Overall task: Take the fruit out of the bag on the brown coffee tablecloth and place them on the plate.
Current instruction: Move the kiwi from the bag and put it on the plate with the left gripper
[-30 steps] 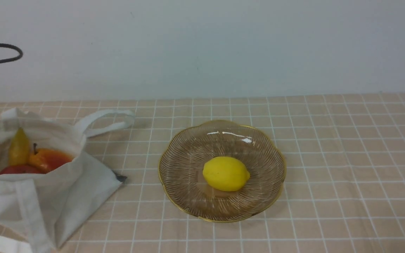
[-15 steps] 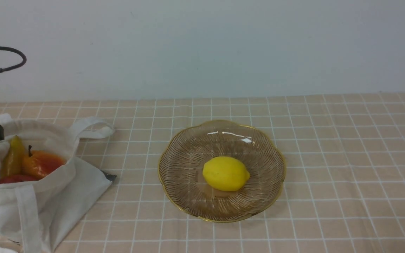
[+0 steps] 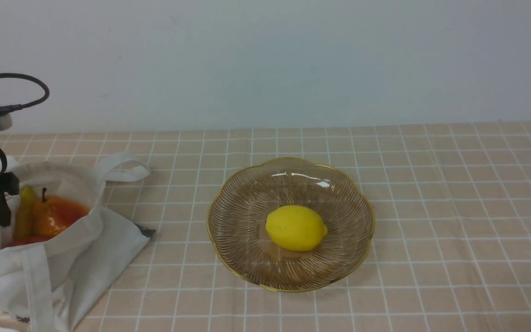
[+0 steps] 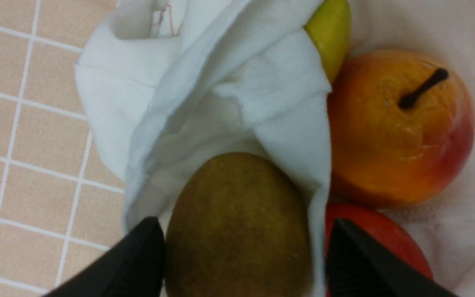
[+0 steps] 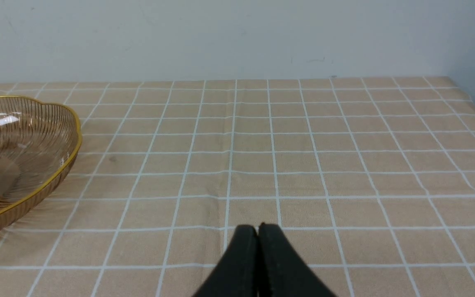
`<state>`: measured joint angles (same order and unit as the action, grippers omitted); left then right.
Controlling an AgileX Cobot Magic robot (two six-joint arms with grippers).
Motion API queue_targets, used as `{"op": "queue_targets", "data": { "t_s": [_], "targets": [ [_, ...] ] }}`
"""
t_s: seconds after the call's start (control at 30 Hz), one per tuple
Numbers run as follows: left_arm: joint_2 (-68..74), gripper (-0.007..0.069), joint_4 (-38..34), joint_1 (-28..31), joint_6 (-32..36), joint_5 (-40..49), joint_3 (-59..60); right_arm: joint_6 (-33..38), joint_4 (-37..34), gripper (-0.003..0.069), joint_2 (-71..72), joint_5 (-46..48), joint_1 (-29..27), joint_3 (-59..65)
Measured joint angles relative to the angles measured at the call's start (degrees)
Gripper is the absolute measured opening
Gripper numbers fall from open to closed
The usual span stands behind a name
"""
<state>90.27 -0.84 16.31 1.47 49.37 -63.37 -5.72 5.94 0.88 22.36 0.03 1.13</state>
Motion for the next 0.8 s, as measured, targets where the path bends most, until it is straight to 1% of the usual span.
{"op": "queue_targets", "data": {
  "t_s": [0.1,0.3,0.53,0.6,0.8],
  "targets": [
    [0.0,0.0508,0.01,0.0,0.27,0.34,0.0,0.0,0.0,-0.0014,0.0,0.0,0.0,0.0],
    [0.0,0.051,0.23,0.0,0.21,1.59,-0.55,0.0,0.0,-0.0014,0.0,0.0,0.0,0.0],
    [0.0,0.0505,0.43,0.0,-1.86,3.58,-2.57,0.0,0.0,-0.0014,0.0,0.0,0.0,0.0],
    [0.14,0.0484,0.84,0.0,-1.92,4.24,-2.67,0.0,0.0,-0.0014,0.0,0.0,0.0,0.0],
    [1.86,0.0375,2.1,0.0,-1.92,4.41,-2.67,0.0,0.0,-0.0014,0.0,0.0,0.0,0.0]
  ]
}}
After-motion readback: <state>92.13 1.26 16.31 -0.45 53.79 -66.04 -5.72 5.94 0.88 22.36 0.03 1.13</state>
